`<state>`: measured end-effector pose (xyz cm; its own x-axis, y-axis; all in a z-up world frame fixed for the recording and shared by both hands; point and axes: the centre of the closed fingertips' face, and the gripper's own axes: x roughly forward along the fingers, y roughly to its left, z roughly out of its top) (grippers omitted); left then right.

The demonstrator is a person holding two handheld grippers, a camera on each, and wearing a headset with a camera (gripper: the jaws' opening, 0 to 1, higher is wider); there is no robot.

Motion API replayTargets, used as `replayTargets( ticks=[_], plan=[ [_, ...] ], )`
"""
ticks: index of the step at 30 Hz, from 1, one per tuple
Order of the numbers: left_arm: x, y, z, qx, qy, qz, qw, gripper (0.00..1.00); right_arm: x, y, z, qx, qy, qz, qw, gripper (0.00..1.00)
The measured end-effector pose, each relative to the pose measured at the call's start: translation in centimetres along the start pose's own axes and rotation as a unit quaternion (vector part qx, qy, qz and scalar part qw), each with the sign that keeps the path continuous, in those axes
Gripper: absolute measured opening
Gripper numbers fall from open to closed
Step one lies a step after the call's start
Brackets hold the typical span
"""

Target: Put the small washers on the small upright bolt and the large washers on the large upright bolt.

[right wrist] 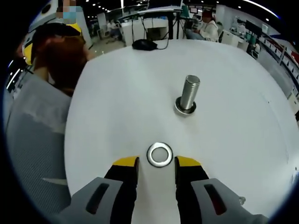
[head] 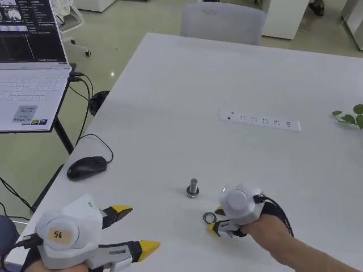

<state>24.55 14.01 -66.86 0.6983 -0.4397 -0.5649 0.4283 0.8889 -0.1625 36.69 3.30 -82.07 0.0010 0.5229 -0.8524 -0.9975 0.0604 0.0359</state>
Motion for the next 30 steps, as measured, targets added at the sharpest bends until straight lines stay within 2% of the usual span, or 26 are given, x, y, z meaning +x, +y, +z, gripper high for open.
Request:
replayTargets(
  ticks=[8, 11, 15, 19, 23, 25, 30],
  plan=[
    [0.02, -0.20, 0.25, 0.003, -0.001, -0.003, 1.0000, 0.57, 0.19, -0.18, 0.12, -0.053, 0.030, 0.026, 0.9978, 0.30],
    [0.00, -0.19, 0.13, 0.004, 0.001, -0.003, 1.0000, 0.57, 0.35, -0.28, 0.17, -0.100, 0.050, 0.038, 0.9930, 0.30],
    [-0.08, -0.16, 0.13, 0.003, 0.000, -0.002, 1.0000, 0.57, 0.46, -0.08, 0.29, -0.130, 0.064, 0.049, 0.9883, 0.30],
    [-0.07, -0.18, 0.13, 0.004, 0.001, -0.003, 1.0000, 0.57, 0.49, -0.07, 0.32, -0.144, 0.068, 0.059, 0.9855, 0.30],
    [0.05, -0.26, 0.17, 0.004, 0.000, -0.004, 1.0000, 0.57, 0.50, -0.08, 0.26, -0.150, 0.066, 0.060, 0.9847, 0.30],
    [0.15, -0.29, 0.18, 0.005, 0.000, -0.005, 1.0000, 0.57, 0.46, -0.24, 0.23, -0.147, 0.065, 0.057, 0.9853, 0.24],
    [0.22, -0.37, 0.34, 0.004, -0.002, -0.005, 1.0000, 0.57, 0.62, -0.31, 0.13, -0.138, 0.067, 0.054, 0.9867, 0.23]
  ],
)
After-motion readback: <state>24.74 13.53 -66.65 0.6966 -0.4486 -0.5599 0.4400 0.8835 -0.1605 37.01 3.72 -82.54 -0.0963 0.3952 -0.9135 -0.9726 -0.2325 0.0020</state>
